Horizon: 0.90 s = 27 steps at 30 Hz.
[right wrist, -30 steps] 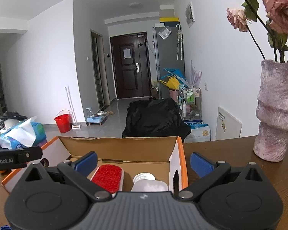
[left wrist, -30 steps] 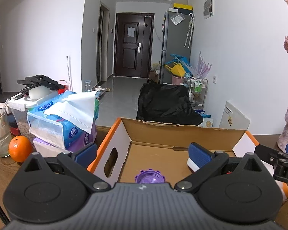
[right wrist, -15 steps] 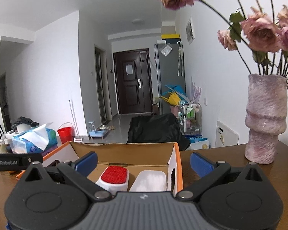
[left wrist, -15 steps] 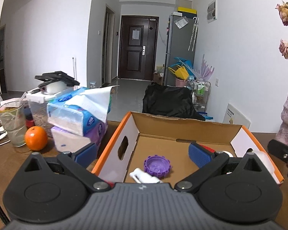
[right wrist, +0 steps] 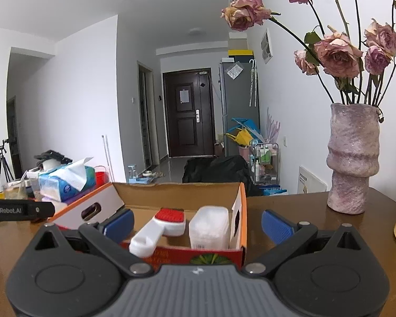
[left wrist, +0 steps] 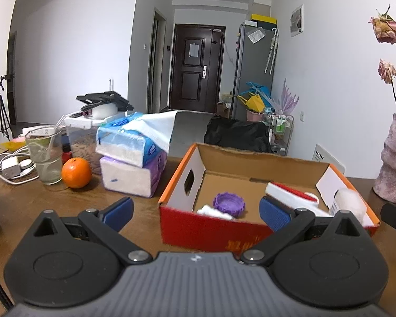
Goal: Organize rigid objects
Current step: 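Withdraw both tools from the box back toward the table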
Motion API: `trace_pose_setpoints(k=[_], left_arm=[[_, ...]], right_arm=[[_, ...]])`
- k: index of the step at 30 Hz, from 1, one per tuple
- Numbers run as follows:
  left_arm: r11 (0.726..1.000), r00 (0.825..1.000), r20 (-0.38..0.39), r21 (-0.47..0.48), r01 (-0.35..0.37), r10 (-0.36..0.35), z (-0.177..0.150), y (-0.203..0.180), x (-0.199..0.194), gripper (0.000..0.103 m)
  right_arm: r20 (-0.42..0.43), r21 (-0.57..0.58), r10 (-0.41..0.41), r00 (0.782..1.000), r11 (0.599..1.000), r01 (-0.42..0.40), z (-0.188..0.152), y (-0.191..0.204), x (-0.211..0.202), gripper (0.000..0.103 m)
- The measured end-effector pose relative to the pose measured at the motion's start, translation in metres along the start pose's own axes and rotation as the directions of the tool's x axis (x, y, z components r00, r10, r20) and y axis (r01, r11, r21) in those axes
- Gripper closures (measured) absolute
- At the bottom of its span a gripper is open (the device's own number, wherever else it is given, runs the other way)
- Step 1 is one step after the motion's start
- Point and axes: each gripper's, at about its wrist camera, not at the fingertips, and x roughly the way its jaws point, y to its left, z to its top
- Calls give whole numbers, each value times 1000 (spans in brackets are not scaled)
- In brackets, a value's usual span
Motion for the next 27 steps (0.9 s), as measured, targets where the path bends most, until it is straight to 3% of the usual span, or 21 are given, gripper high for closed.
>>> trace_pose_setpoints(k=[27], left_arm=[[999, 998, -48, 34, 35, -34, -49, 22, -86, 0]], right_arm=[[-68, -49, 36, 997, 998, -39, -42, 20, -85, 0]])
